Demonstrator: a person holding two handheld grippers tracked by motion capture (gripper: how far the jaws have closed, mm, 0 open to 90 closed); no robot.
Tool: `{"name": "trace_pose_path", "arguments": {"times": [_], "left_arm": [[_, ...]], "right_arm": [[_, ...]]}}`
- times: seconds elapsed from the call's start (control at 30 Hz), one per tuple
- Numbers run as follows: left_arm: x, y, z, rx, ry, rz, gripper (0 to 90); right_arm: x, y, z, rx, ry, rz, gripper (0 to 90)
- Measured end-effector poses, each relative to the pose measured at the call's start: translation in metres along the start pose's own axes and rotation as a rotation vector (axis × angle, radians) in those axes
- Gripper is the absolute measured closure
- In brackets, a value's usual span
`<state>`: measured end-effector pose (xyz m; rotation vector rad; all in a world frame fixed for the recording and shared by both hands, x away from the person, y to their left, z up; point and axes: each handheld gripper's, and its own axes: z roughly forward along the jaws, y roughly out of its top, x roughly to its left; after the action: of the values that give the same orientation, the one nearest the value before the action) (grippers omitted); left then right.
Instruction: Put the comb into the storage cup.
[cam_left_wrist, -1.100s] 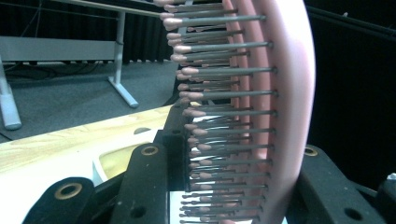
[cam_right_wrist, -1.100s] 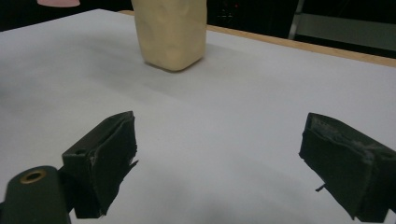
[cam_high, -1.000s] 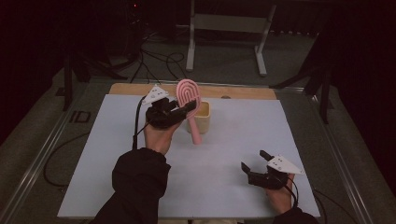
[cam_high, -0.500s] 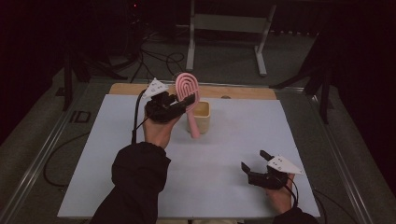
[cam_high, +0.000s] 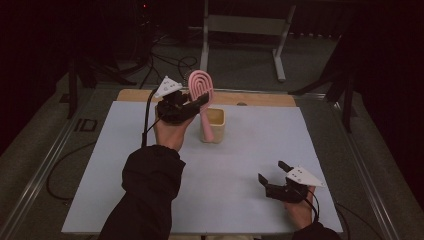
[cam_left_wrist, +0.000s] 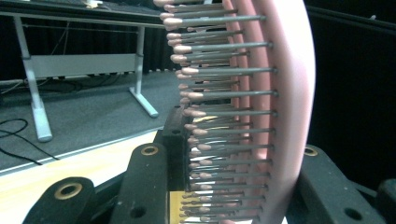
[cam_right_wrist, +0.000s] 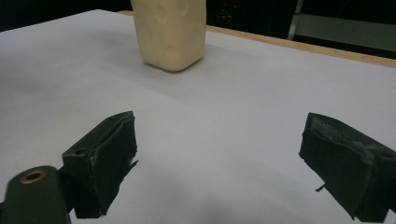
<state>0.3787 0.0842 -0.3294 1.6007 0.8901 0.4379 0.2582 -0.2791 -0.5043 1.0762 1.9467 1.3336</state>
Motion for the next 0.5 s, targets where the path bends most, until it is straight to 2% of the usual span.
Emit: {"name": "trace_pose_path", "arguments": {"times": [0.5], "left_arm": [[0.006, 0.014, 0.009, 0.001, 0.047, 0.031, 64.8]], "right_arm": [[0.000, 0.000, 0.000, 0.000, -0.001, 0.009, 10.7]]}}
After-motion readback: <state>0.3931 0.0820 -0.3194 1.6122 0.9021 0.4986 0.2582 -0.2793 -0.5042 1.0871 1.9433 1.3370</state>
